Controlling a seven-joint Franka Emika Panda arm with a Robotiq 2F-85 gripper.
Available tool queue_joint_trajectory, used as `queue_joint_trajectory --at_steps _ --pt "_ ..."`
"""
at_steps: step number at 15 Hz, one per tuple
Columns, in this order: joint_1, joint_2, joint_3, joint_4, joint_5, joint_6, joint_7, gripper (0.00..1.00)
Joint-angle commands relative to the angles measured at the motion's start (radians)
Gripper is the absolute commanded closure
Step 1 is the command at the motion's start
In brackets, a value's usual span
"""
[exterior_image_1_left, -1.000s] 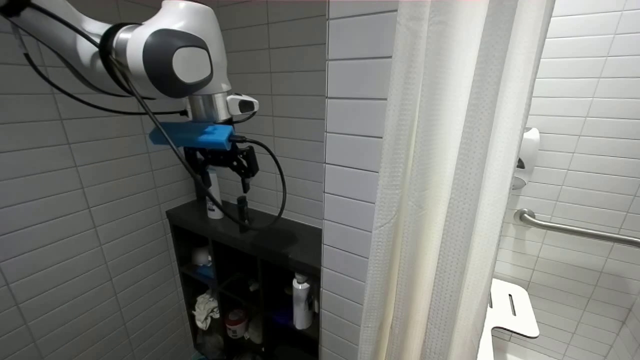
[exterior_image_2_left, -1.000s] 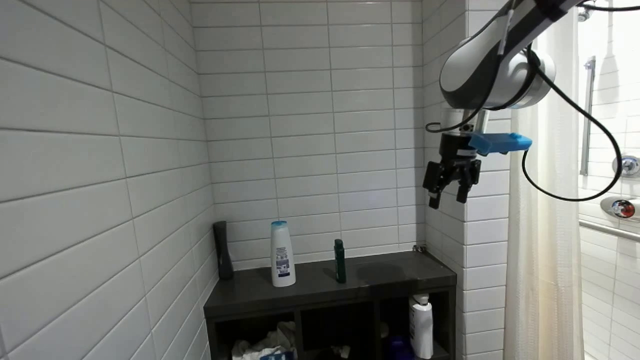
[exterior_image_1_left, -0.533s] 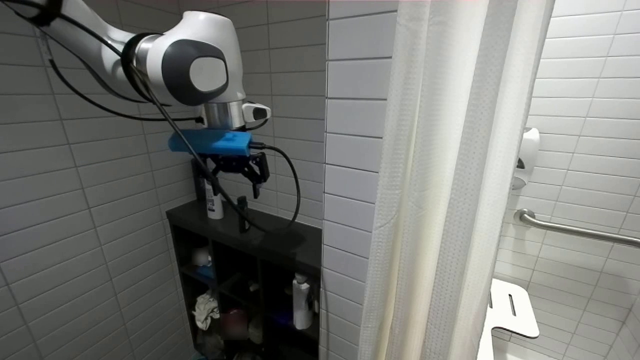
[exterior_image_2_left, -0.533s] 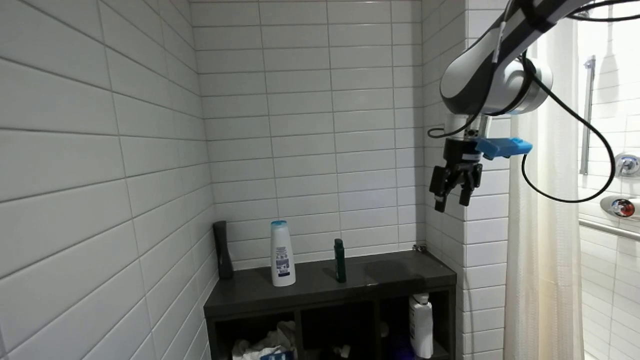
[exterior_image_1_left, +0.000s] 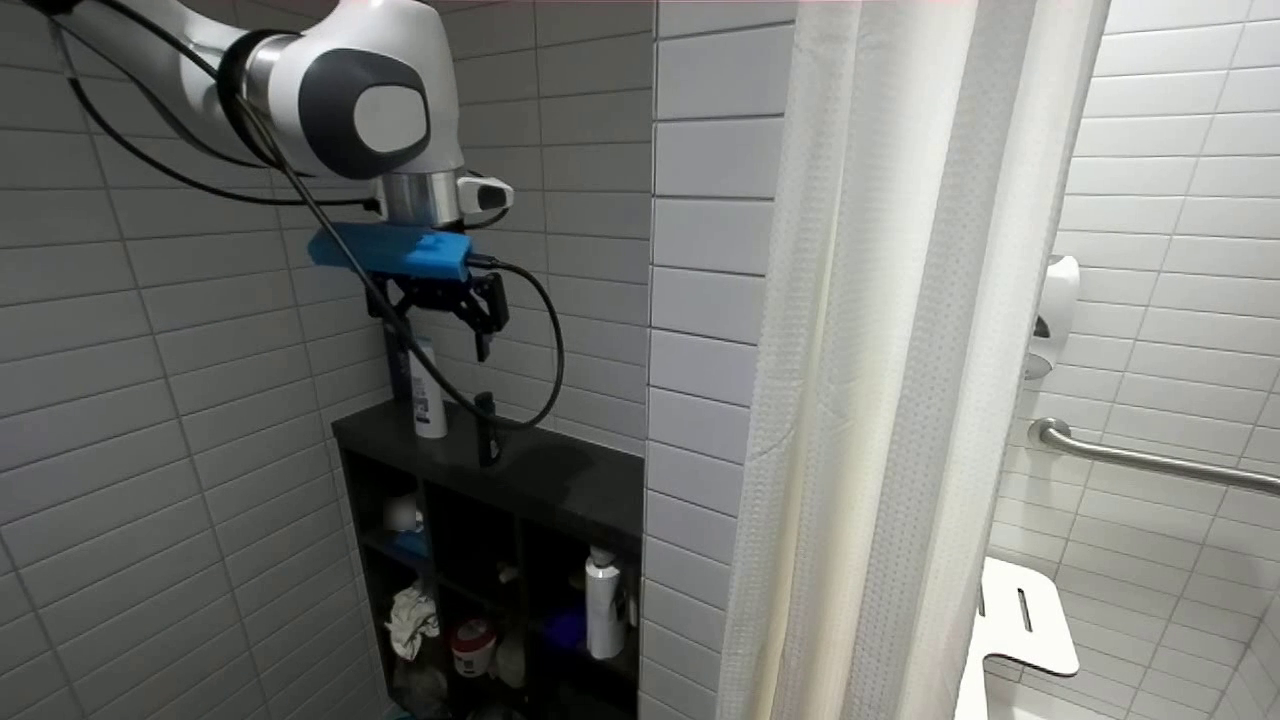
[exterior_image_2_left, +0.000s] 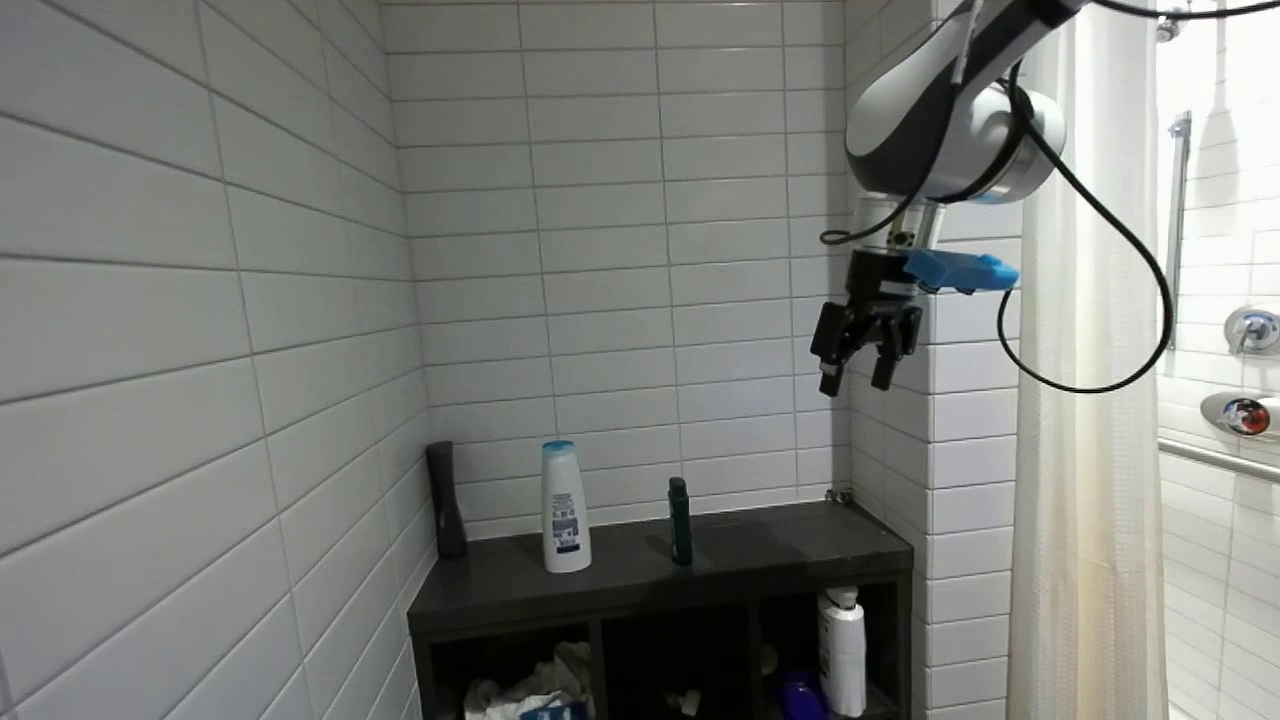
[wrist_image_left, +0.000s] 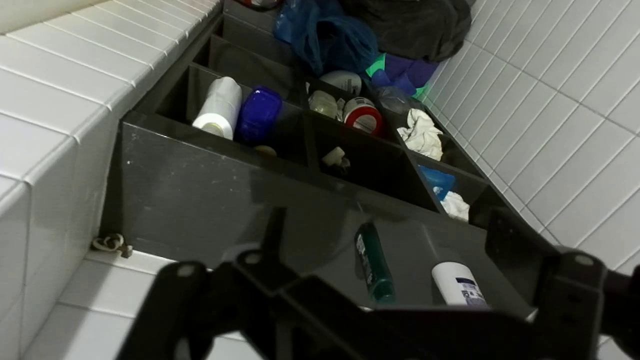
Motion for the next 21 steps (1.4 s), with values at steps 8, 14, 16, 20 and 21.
queue_joint_trajectory --at_steps 8,14,16,20,21 --pt "-0.024 0.155 -0.005 0.126 0.055 -0.056 0.023 0.0" --pt "-0.07 0.205 -0.021 0.127 0.028 -0.041 -0.033 0.0" --pt "-0.079 0.202 -0.022 0.115 0.005 -0.04 -0.054 0.0" --pt "-0.081 0.196 -0.016 0.105 0.017 -0.038 -0.04 0.0" --pt "-0.081 0.196 -0.016 0.105 0.017 -0.038 -0.041 0.0"
